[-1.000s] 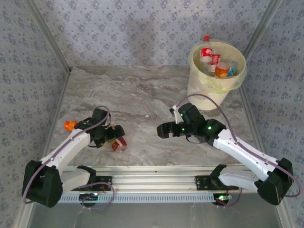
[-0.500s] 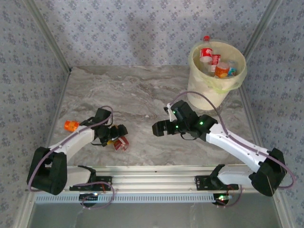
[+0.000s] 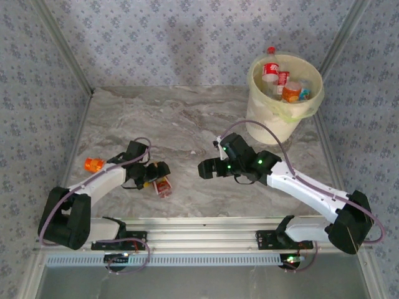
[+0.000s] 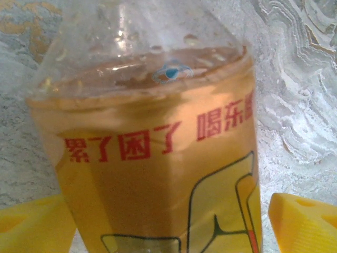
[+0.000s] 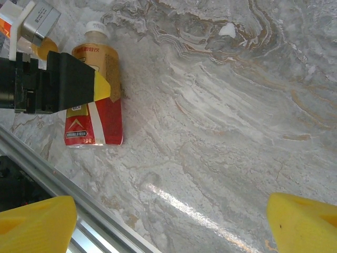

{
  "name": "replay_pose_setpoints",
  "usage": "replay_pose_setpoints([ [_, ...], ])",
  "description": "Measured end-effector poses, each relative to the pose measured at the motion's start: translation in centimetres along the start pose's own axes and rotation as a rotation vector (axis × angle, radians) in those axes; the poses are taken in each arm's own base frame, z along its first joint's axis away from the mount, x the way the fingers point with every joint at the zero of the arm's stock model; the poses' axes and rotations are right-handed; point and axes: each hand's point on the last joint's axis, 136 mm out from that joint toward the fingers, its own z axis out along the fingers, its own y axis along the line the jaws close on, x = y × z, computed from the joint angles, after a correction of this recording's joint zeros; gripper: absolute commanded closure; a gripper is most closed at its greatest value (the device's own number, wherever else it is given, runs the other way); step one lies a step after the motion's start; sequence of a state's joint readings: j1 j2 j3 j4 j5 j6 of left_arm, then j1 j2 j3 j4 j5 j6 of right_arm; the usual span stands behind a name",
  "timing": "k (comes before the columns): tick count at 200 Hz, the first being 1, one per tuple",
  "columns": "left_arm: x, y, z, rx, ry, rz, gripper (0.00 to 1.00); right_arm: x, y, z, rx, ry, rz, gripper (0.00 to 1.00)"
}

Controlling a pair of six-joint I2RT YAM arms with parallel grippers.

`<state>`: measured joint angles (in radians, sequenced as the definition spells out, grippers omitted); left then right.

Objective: Put the plastic bottles in the bin

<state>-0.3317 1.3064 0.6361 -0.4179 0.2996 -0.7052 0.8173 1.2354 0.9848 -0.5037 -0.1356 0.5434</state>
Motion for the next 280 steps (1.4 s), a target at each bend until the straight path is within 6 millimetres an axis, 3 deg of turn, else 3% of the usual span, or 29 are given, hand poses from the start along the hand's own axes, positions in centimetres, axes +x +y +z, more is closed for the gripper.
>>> replay_pose_setpoints([
  [63,-0.6,0.6,0.1,-0.011,-0.008,-0.024,0.06,-0.2,-0.3,0.0,0.016,-0.01,0.0,0.05],
  [123,-3.5,0.4,0.3,0.0,-0.041,-0.053,0.13,-0.2,-0.4,0.0,0.02,-0.011,0.0,0.05],
  [183,-4.7,-0.8,1.2,0.032,-0.032,-0.039,0.38,-0.2,-0.4,0.0,0.024,-0.016,0.003,0.06],
  [218,-4.4,-1.3,1.1,0.054,-0.018,-0.044,0.41,0.2,-0.7,0.3,0.025,-0.011,0.03,0.06],
  [251,-4.2,-3.5,0.6,0.117,-0.032,-0.049,0.42,1.3,-0.5,1.8,-0.028,-0.005,0.11,0.06],
  [280,-4.2,-7.1,-0.8,0.217,-0.082,-0.058,0.42,1.1,1.3,3.5,-0.111,0.001,0.164,0.05],
])
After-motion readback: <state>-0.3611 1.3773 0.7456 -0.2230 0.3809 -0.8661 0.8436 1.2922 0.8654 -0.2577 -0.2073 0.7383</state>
